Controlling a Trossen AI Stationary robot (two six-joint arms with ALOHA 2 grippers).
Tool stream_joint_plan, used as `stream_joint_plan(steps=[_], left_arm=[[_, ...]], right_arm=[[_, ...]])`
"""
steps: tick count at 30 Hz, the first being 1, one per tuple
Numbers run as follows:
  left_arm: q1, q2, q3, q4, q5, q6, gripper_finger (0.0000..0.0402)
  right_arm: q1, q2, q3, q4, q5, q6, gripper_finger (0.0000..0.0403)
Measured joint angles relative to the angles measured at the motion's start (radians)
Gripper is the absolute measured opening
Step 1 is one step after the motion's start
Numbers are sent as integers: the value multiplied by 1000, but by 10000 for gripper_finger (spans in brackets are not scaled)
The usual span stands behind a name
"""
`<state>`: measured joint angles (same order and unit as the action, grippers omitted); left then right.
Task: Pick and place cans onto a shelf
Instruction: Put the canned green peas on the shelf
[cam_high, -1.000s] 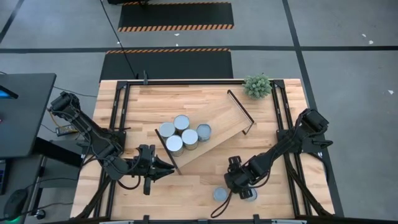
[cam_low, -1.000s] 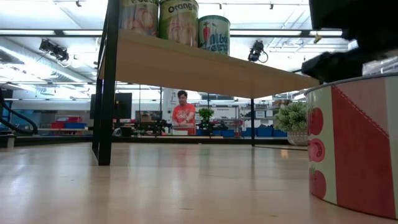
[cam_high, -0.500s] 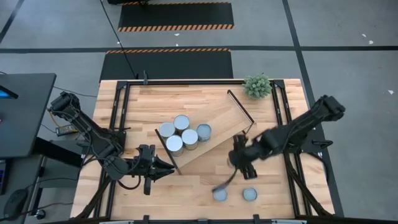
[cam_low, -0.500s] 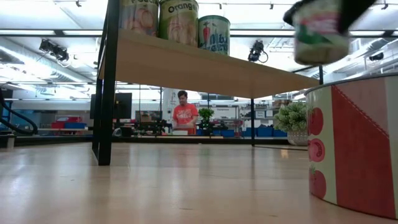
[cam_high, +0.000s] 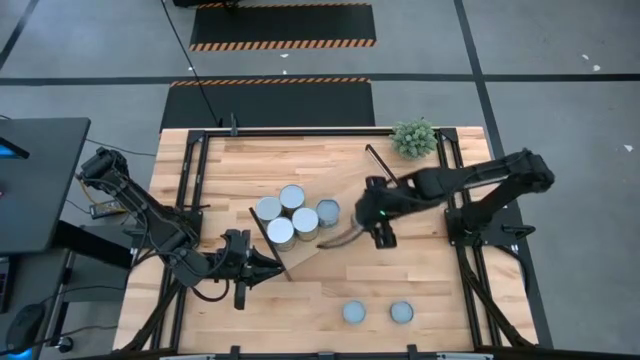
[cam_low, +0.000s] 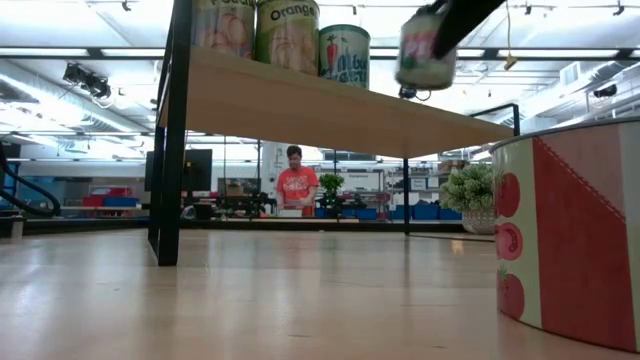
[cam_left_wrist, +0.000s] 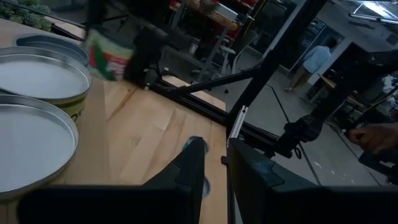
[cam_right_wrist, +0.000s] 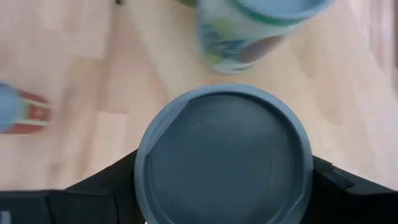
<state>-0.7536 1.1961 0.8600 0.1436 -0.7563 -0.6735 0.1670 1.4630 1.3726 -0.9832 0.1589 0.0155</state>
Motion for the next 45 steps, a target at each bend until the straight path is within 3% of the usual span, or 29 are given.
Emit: stream_joint_plan(steps=[12, 40, 45], left_arm=[[0, 0, 0, 1, -2, -22, 78], [0, 0, 0, -6, -2, -22, 78], [-2, 0, 0, -6, -2, -22, 78]], right_arm=[[-156, 141, 86, -21, -86, -168, 292], [-161, 140, 87, 29, -157, -195, 314], [-161, 140, 87, 32, -162, -199, 337]])
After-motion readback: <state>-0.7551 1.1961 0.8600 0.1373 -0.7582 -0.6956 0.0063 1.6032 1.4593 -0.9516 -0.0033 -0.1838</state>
